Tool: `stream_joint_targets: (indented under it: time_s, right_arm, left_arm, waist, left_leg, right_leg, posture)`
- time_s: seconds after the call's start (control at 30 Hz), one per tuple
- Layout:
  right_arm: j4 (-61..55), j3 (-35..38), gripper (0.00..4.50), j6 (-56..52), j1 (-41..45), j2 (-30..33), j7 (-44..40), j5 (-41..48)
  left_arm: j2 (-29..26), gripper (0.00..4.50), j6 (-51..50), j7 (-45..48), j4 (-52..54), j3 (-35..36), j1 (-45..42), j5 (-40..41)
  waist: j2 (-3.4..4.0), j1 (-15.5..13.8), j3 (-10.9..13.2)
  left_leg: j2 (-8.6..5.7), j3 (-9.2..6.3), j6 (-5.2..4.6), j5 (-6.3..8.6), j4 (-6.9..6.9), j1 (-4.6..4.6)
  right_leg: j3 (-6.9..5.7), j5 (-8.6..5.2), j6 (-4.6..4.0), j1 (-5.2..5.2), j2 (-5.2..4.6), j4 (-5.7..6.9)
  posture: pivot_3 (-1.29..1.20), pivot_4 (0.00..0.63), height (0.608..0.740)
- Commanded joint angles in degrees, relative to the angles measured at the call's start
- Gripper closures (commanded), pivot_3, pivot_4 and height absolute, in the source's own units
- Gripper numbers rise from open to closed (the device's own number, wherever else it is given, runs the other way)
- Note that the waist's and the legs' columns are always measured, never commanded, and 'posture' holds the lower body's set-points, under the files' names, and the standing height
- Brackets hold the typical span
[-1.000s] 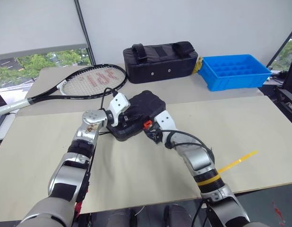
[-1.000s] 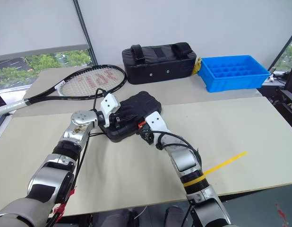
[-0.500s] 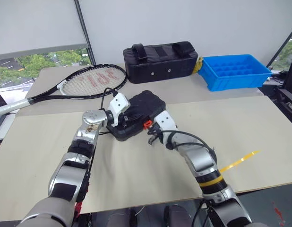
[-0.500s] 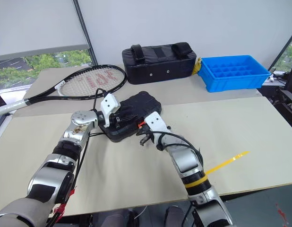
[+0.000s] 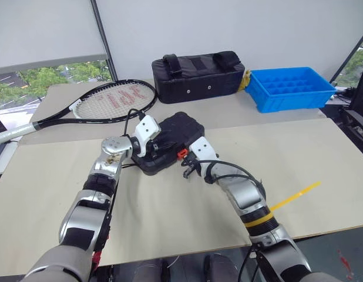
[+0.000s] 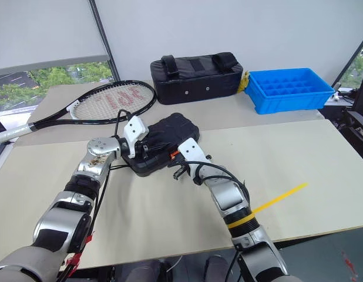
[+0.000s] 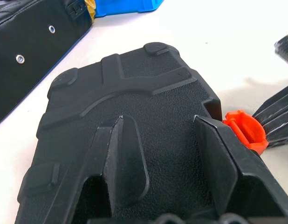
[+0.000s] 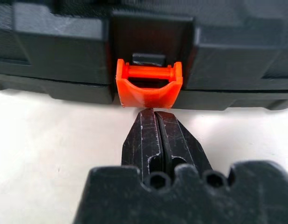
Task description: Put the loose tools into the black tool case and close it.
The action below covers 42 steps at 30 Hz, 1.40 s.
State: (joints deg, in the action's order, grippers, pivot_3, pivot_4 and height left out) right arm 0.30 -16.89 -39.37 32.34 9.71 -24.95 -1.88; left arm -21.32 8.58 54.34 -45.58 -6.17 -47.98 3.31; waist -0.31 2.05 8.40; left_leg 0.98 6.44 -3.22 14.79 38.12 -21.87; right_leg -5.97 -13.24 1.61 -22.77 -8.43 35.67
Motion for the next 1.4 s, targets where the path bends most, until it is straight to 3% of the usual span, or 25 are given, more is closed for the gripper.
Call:
stream_joint_targets:
  time_s: [0.03,0.7,0.9,1.07,1.2,1.3,1.4]
  right_arm:
    - [-7.65,0.75,4.47,-0.63,2.0,-0.97,-0.12,1.15]
    - [-5.03,2.04,4.47,1.95,2.9,-4.96,0.67,2.44]
    - [-7.32,4.19,4.47,4.06,1.22,-1.12,-1.0,3.64]
    - [-9.9,9.75,4.47,12.22,-2.1,4.3,-7.38,8.97]
    - [-8.99,15.92,3.41,15.65,-7.0,11.77,-15.8,14.65]
    - [-6.73,18.55,2.4,19.18,-9.82,15.59,-20.27,17.09]
    - [-2.07,22.16,1.32,24.93,-13.2,19.11,-25.62,19.13]
  left_arm:
    - [0.86,1.93,-2.24,0.69,-4.91,-3.68,5.35,-3.78]
    - [0.74,1.93,-2.4,0.47,-4.81,-3.49,5.72,-3.78]
    - [-0.63,1.93,-2.24,0.19,-2.01,-0.29,6.81,-0.96]
    - [-2.69,1.93,-5.81,1.3,8.94,6.83,10.58,7.32]
    - [-6.17,1.93,-12.69,1.62,22.85,12.26,18.61,14.37]
    - [-7.78,1.17,-16.12,0.63,30.52,14.35,24.14,17.25]
    - [-9.37,0.11,-19.77,-0.17,42.16,16.78,32.87,20.95]
  waist:
    - [0.0,0.12,0.0]
    - [-0.01,0.01,-0.13]
    - [-0.02,0.06,-0.14]
    - [-0.02,0.62,-0.14]
    - [-0.05,0.6,-0.11]
    - [-0.14,0.46,0.0]
    - [-0.16,0.06,0.05]
  left_leg:
    - [0.01,0.0,0.0,0.0,0.0,0.01]
    - [0.05,0.01,0.03,-0.01,-0.1,0.12]
    - [0.01,0.01,-0.03,0.03,-0.17,0.1]
    - [0.02,0.06,0.1,-0.05,-0.35,-0.22]
    - [0.03,0.09,0.38,-0.21,-0.39,-0.27]
    - [0.01,0.2,0.33,-0.14,-0.39,-0.37]
    - [-0.01,0.17,0.28,-0.08,-0.38,-0.44]
  right_leg:
    - [0.0,-0.01,0.01,0.0,0.0,0.0]
    - [-0.01,-0.01,0.01,0.06,0.0,0.0]
    - [-0.02,0.04,-0.06,0.09,-0.04,-0.19]
    - [-0.01,0.13,-0.22,-0.32,0.03,-0.25]
    - [-0.03,0.13,-0.22,-0.32,0.08,-0.44]
    - [0.01,0.11,-0.19,-0.35,0.06,-0.62]
    - [-0.04,0.09,-0.14,-0.34,0.0,-0.69]
  posture:
    - [0.0,0.15,0.74]
    - [0.0,0.15,0.74]
    - [0.0,0.15,0.74]
    - [0.0,0.15,0.74]
    - [0.0,0.15,0.74]
    - [0.0,0.15,0.74]
    - [0.0,0.15,0.74]
